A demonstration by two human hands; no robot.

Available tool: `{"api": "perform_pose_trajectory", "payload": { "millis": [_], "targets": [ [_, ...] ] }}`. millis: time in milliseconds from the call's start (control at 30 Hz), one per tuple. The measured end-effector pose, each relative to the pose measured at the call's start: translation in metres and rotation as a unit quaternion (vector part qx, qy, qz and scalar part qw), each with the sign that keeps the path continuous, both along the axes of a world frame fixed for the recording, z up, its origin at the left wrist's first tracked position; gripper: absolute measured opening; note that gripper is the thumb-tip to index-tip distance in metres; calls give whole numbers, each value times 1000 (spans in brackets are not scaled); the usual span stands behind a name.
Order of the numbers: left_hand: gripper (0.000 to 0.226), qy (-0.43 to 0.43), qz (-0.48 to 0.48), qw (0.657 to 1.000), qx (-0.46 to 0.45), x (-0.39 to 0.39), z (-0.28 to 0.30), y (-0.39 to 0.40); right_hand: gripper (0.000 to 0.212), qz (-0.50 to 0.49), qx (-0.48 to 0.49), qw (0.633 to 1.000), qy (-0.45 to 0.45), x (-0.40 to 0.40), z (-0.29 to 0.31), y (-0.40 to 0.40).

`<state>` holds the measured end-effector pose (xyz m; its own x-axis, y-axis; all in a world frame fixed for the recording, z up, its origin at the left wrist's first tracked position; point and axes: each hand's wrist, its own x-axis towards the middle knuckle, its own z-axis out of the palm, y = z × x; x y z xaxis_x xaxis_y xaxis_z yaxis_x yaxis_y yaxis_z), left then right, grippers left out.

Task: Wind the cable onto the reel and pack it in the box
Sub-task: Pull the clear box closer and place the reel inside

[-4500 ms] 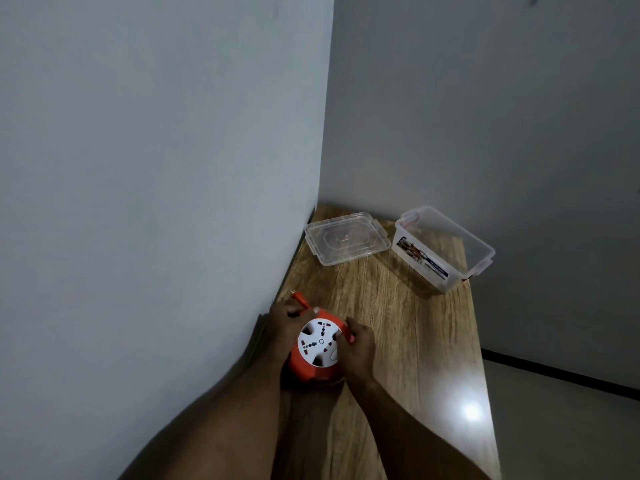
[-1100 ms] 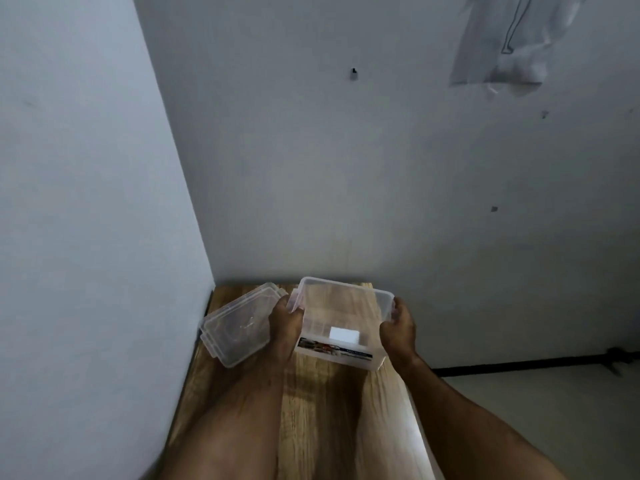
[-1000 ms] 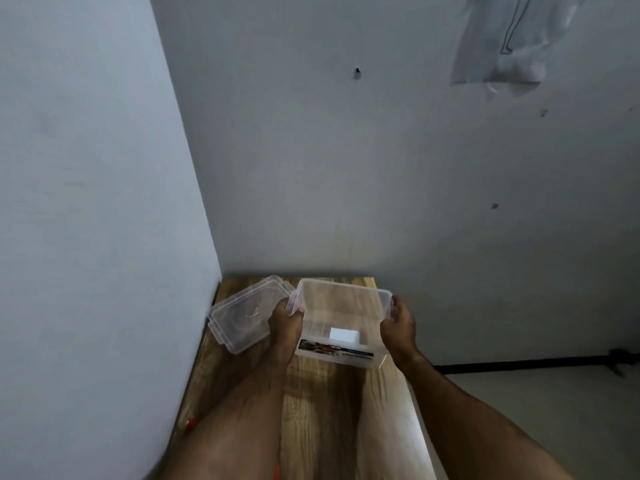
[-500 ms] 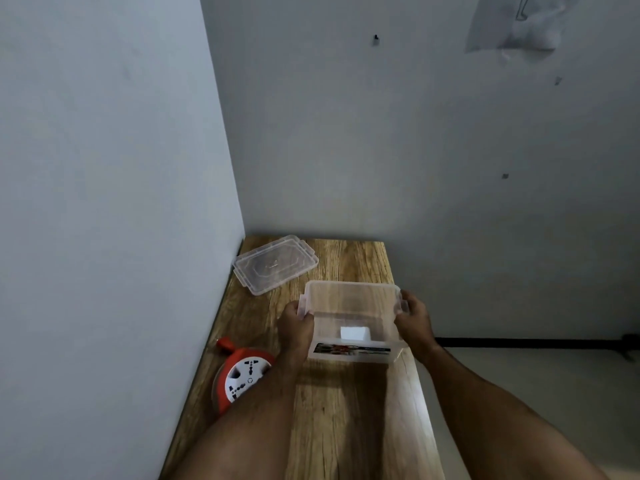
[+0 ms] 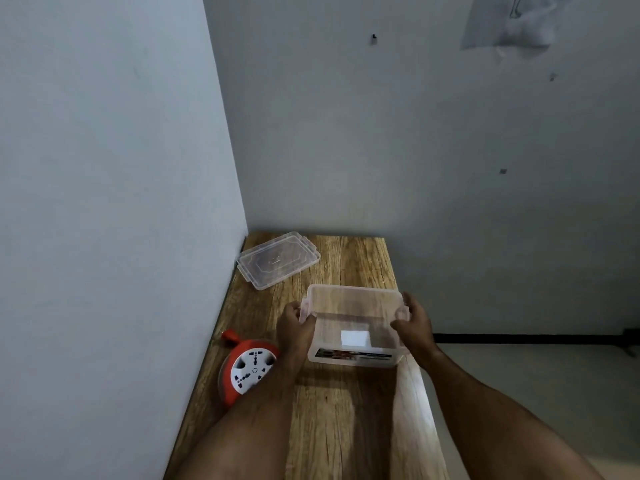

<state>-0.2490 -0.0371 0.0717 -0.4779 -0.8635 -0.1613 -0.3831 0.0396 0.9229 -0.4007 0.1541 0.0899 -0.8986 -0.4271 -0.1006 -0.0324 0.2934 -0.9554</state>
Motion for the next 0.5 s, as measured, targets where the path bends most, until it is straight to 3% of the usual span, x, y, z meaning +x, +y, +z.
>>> {"api": "perform_pose_trajectory", "payload": {
  "millis": [167, 500],
  "targets": [
    [51, 19, 18, 1000, 9, 4, 15, -13, 74, -30, 31, 996, 72, 0, 16, -9],
    [37, 50, 106, 993, -27, 71, 48, -56, 79, 89, 12, 992, 90, 54, 53, -88]
  ]
}}
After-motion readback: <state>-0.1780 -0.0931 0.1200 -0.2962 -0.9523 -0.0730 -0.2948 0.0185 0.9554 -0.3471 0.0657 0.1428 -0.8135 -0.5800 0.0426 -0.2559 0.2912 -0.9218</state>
